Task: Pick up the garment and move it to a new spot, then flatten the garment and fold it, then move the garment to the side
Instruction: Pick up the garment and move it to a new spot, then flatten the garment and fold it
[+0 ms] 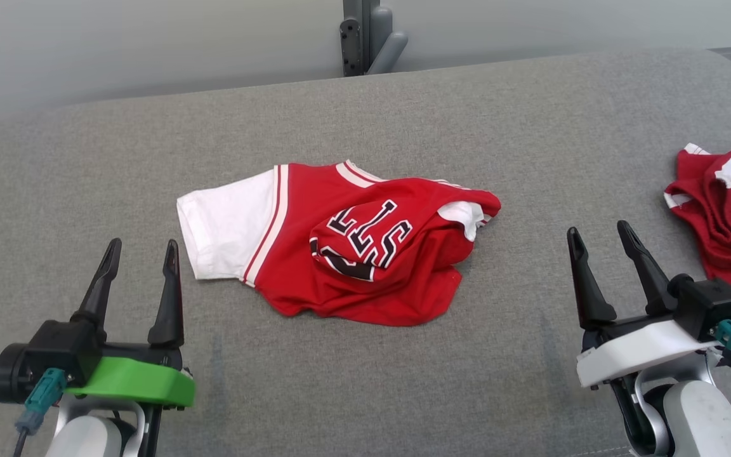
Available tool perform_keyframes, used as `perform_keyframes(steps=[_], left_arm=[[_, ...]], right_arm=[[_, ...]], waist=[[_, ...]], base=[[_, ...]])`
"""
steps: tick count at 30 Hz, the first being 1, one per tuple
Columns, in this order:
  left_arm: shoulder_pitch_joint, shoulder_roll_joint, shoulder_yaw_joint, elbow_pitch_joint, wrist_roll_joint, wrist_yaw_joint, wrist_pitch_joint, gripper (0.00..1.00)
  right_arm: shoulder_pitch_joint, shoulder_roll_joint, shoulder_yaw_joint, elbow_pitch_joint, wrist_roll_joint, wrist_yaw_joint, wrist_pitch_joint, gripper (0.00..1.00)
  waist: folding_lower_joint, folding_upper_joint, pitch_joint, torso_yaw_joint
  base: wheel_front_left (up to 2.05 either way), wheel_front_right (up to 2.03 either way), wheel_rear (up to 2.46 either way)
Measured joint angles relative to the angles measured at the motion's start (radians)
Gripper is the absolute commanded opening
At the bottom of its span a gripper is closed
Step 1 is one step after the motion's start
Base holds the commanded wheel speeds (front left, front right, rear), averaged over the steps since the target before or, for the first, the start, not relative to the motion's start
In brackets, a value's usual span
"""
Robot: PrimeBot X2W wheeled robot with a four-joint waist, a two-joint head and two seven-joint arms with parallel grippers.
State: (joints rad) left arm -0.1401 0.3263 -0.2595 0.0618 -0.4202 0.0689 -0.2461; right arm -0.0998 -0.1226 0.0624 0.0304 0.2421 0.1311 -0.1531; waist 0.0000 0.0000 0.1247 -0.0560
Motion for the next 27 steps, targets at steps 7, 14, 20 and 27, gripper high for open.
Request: perform_keyframes(steps=[7, 14, 20, 27], left_arm=[[0.058, 0.005, -0.001, -0.030, -0.008, 0.020, 0.017, 1.00], [0.100, 0.007, -0.008, -0.052, -0.016, 0.029, 0.034, 1.00], [0.113, 0.012, -0.011, -0.062, -0.020, 0.034, 0.042, 1.00], [0.125, 0.016, -0.012, -0.068, -0.025, 0.043, 0.049, 1.00]], right_arm=[[0.038, 0.002, 0.001, -0.006, -0.003, 0.000, 0.011, 1.00], [0.065, 0.005, 0.002, -0.014, -0.004, 0.000, 0.022, 1.00], [0.080, 0.008, 0.000, -0.022, -0.007, 0.000, 0.035, 1.00], [0.091, 0.014, -0.001, -0.029, -0.008, 0.000, 0.038, 1.00]], waist=[[0.0000, 0.0000, -0.048, 0.000], [0.0000, 0.0000, -0.084, -0.001], [0.0000, 0.0000, -0.102, 0.000], [0.0000, 0.0000, -0.106, 0.003]], base=[[0.00, 0.00, 0.00], [0.00, 0.00, 0.00], [0.00, 0.00, 0.00], [0.00, 0.00, 0.00]])
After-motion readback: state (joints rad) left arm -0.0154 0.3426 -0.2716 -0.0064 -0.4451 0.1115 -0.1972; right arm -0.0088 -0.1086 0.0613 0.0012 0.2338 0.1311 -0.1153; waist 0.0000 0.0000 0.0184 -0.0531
